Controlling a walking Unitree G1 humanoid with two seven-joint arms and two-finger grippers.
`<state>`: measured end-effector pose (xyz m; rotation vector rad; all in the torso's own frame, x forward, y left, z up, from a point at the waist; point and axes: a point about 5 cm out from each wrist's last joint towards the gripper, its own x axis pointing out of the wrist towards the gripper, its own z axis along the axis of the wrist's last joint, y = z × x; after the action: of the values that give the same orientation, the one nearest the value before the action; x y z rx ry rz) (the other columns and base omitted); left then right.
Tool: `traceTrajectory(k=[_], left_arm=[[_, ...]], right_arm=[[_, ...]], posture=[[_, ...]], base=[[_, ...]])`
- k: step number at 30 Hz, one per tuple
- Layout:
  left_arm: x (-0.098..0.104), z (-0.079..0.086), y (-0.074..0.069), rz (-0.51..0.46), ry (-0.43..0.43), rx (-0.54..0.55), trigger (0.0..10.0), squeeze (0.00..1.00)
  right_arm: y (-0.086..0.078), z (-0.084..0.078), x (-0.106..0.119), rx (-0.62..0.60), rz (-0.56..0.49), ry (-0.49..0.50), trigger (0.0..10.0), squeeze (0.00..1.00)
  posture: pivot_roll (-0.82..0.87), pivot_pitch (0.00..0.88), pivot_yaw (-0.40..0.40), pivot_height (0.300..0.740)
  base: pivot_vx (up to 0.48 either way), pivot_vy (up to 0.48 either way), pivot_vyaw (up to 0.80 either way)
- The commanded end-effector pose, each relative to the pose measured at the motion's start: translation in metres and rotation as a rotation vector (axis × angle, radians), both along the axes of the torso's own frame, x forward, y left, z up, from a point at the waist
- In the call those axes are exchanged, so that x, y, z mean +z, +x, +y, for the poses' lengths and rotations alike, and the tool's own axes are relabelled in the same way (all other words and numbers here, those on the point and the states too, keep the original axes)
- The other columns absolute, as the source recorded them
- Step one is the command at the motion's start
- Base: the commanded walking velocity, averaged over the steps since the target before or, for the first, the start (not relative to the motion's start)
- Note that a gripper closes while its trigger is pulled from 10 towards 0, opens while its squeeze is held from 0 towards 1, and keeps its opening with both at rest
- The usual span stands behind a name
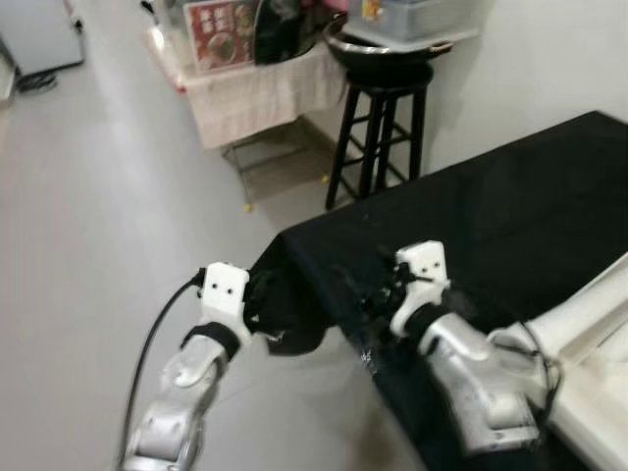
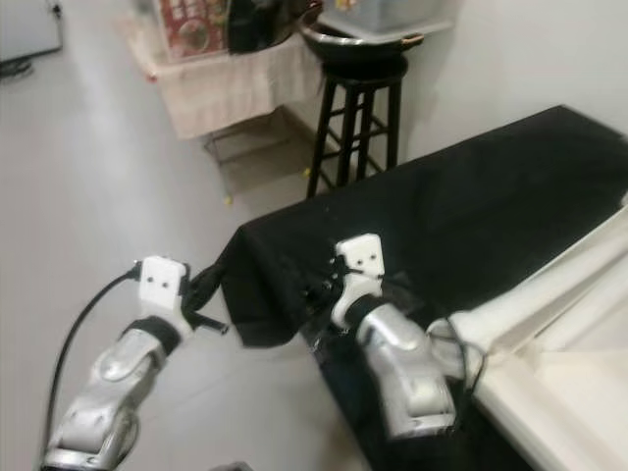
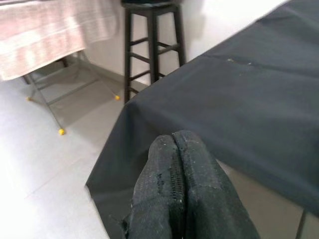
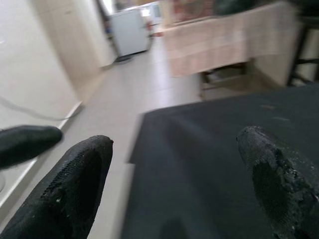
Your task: Building children table
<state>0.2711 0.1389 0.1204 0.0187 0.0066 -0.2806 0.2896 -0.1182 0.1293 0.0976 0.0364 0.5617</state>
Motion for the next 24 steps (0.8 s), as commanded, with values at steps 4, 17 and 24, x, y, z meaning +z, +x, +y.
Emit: traceTrajectory(k=[4, 17, 24], left_arm=[[0.0009, -0.0021, -0.0002, -0.004, -0.014, -0.011, 10.0, 0.0], [0.002, -0.0015, -0.0004, -0.011, -0.008, -0.012, 10.0, 0.0], [0.0015, 0.0, 0.0008, -0.008, -0.007, -0.011, 10.0, 0.0]], right_arm=[[0.0001, -0.0046, 0.0011, -0.013, -0.009, 0.001, 10.0, 0.0], [-0.0003, -0.0037, 0.0014, -0.005, -0.01, 0.01, 10.0, 0.0], [0.0, -0.0021, 0.0013, -0.002, -0.014, 0.009, 10.0, 0.0]], posture=[[-0.05, 0.09, 0.039, 0.74], [-0.05, 0.089, 0.044, 0.74], [-0.03, 0.082, 0.052, 0.74]], base=[[0.211, 0.0, -0.8], [0.0, 0.0, -0.79], [0.0, 0.0, -0.79]])
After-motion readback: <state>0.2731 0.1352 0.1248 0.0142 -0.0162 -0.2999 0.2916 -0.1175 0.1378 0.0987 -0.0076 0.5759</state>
